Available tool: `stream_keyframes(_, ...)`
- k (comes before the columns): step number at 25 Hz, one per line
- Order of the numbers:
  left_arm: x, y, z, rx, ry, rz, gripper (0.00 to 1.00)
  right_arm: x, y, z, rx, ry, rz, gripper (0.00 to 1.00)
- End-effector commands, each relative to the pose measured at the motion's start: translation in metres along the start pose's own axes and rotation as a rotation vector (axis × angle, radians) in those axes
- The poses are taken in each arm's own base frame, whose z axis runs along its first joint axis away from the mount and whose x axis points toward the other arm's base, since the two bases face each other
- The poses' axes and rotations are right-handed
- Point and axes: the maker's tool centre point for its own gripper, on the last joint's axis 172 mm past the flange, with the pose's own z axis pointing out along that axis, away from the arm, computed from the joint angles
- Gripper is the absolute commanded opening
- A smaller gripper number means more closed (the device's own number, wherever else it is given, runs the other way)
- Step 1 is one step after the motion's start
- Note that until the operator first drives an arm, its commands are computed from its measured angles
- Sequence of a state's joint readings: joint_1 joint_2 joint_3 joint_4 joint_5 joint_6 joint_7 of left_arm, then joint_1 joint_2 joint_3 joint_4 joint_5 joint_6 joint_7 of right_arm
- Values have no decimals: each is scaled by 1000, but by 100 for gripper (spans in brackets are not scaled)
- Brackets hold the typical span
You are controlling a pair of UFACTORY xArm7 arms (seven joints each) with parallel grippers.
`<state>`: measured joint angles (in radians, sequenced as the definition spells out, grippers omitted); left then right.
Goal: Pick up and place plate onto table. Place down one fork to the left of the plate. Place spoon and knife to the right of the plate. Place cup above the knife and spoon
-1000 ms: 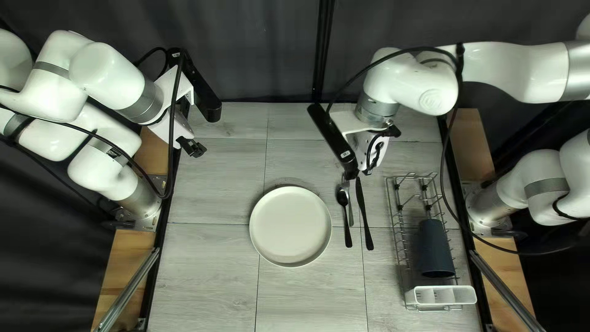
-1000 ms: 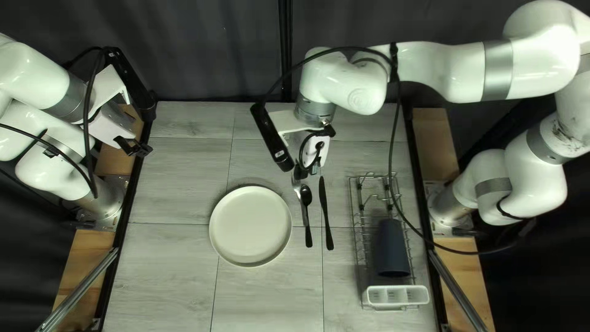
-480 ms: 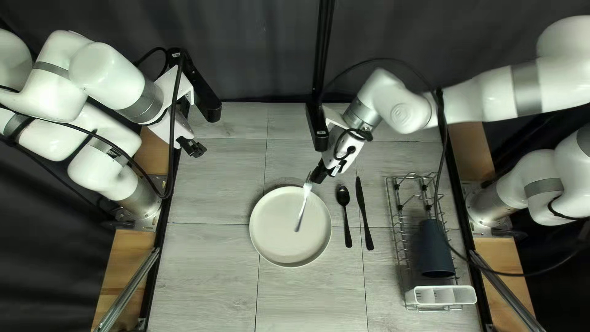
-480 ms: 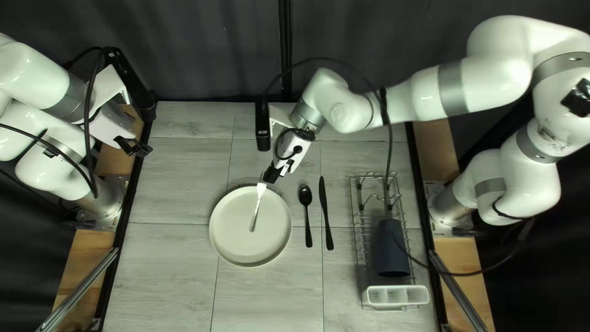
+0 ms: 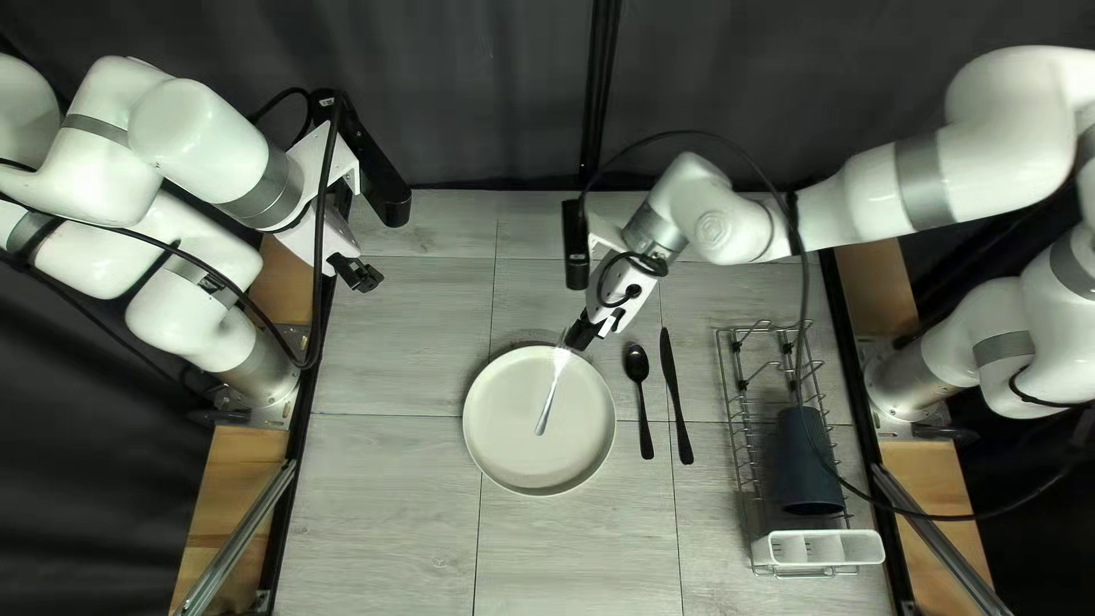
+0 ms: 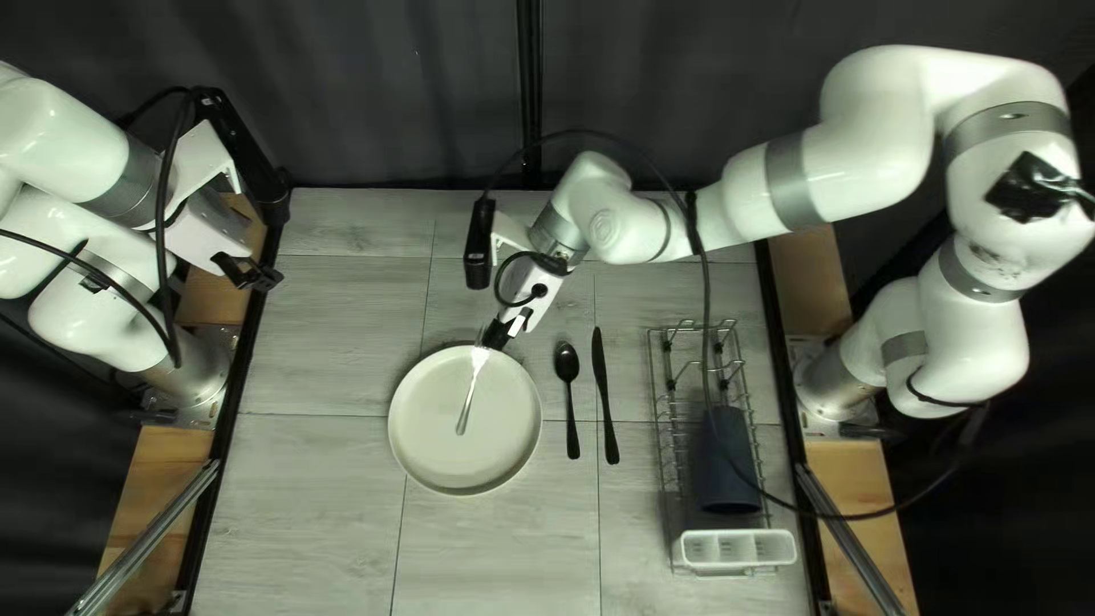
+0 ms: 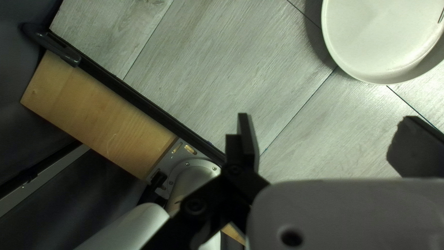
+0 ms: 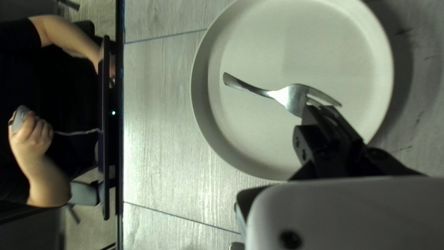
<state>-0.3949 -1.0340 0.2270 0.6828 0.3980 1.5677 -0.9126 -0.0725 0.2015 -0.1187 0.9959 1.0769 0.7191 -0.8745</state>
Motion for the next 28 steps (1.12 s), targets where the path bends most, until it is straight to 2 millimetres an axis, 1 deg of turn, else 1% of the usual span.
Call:
stream_keyframes(1, 0, 0, 0, 0, 0, 0, 100, -1, 6, 14, 35, -32, 38, 0)
stream_keyframes(3, 0, 0, 0, 0, 0, 0, 100, -2, 9, 19, 48, -40, 44, 0)
stream_keyframes(6, 0, 0, 0, 0, 0, 0, 100, -7, 16, 33, 73, -60, 52, 0)
stream_keyframes(11, 0, 0, 0, 0, 0, 0, 100, -10, 26, 50, 99, -82, 65, 0)
stream_keyframes(14, 0, 0, 0, 0, 0, 0, 100, -11, 33, 53, 111, -83, 72, 0)
stream_keyframes(15, 0, 0, 0, 0, 0, 0, 100, -11, 35, 53, 115, -82, 73, 3)
stream_keyframes(16, 0, 0, 0, 0, 0, 0, 100, -11, 37, 53, 119, -81, 74, 56)
stream_keyframes(17, 0, 0, 0, 0, 0, 0, 100, -11, 39, 52, 119, -80, 70, 98)
stream_keyframes(18, 0, 0, 0, 0, 0, 0, 100, -12, 40, 51, 118, -78, 68, 100)
stream_keyframes(20, 0, 0, 0, 0, 0, 0, 100, -13, 48, 45, 99, -73, 64, 100)
stream_keyframes(21, 0, 0, 0, 0, 0, 0, 100, -13, 55, 39, 75, -70, 63, 100)
stream_keyframes(24, 0, 0, 0, 0, 0, 0, 100, -11, 64, 22, 34, -53, 68, 100)
stream_keyframes(28, 0, 0, 0, 0, 0, 0, 100, -5, 64, 2, -21, -36, 70, 100)
